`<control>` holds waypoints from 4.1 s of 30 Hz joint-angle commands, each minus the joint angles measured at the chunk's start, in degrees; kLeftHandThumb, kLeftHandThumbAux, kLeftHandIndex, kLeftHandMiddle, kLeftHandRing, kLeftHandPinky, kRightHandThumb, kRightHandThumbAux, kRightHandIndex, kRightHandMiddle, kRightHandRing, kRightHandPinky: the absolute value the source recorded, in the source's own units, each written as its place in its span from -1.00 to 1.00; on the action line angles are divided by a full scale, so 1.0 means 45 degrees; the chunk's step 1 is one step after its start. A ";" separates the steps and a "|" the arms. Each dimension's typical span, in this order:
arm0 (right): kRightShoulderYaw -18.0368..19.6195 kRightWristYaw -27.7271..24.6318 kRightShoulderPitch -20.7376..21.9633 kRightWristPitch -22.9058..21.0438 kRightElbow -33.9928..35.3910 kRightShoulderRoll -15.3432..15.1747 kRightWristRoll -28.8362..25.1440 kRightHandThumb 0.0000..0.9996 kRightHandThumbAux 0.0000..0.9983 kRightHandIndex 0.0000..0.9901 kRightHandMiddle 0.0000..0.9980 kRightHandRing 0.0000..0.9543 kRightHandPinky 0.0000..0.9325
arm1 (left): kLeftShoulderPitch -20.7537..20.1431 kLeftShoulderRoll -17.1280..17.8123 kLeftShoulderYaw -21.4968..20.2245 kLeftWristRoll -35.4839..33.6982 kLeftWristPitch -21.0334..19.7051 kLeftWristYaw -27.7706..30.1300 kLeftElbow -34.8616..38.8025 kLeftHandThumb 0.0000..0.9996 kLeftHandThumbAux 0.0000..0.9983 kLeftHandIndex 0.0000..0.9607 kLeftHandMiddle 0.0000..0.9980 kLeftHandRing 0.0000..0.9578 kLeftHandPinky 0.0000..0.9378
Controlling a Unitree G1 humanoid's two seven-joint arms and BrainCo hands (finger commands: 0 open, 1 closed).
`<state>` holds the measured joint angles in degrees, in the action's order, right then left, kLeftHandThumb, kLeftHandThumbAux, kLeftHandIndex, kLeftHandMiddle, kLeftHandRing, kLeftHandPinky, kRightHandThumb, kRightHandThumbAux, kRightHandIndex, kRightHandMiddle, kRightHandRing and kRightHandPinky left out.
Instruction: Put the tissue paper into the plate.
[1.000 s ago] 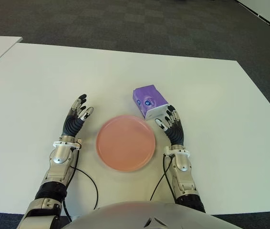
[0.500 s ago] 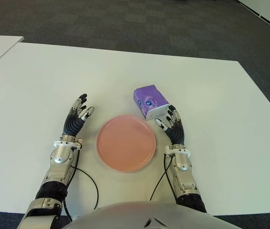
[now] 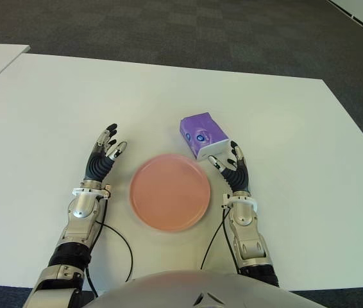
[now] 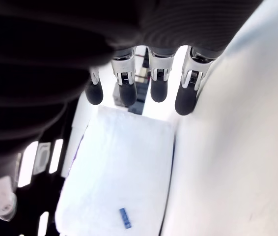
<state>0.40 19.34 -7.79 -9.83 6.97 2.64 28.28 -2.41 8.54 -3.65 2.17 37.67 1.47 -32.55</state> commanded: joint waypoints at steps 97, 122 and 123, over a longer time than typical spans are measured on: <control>-0.7724 -1.0447 1.5845 1.0358 -1.6080 -0.7304 0.3315 -0.27 -0.43 -1.00 -1.00 -1.00 -1.00 | 0.1240 -0.0626 0.0005 0.0061 -0.0516 -0.0782 -0.0282 -1.00 -0.05 -1.00 -1.00 -1.00 -1.00; -0.5873 -1.5936 1.5490 0.8304 -1.0744 -0.9679 0.0894 -0.44 -0.49 -1.00 -1.00 -1.00 -0.86 | 0.1352 -0.0673 0.0087 -0.0100 -0.1029 -0.0693 0.0106 -1.00 -0.06 -1.00 -1.00 -1.00 -1.00; -0.5847 -1.5890 1.5374 0.8213 -1.0672 -0.9694 0.0901 -0.45 -0.49 -1.00 -1.00 -1.00 -0.86 | 0.1357 -0.0665 0.0082 -0.0106 -0.1020 -0.0685 0.0095 -1.00 -0.06 -1.00 -1.00 -1.00 -1.00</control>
<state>-26.09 -50.55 64.33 29.19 -43.16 -40.54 32.90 0.14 6.53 -3.76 1.54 33.55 -2.33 -29.28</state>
